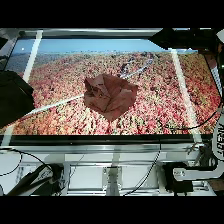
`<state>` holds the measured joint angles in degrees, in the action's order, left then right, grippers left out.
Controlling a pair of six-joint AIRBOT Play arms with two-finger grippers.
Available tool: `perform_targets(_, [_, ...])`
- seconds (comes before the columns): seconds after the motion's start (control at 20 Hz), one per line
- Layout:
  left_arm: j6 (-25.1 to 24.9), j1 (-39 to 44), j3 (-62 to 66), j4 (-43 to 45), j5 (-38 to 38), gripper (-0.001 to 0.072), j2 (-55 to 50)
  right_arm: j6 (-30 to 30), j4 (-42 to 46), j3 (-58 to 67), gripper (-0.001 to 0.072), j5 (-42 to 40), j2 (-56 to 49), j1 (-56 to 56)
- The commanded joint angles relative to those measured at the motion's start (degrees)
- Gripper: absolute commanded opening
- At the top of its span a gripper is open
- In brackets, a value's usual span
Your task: Fold the clothes and pants, and hang the long-sleeved shirts on hangers.
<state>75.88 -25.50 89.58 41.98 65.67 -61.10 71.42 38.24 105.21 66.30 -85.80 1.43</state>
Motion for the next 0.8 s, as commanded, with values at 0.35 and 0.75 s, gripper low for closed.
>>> perform_targets(0.35, [0.00, -0.07, 0.00, -0.66, -0.79, 0.0014, 0.02, -0.63, 0.02, 0.02, 0.0010, -4.94, -0.09, -0.02])
perform_targets(0.75, [-8.09, 0.46, -0.13, -0.61, 8.26, 0.0013, -4.72, -0.50, -2.21, 0.02, 0.0011, -8.09, -0.09, -0.04])
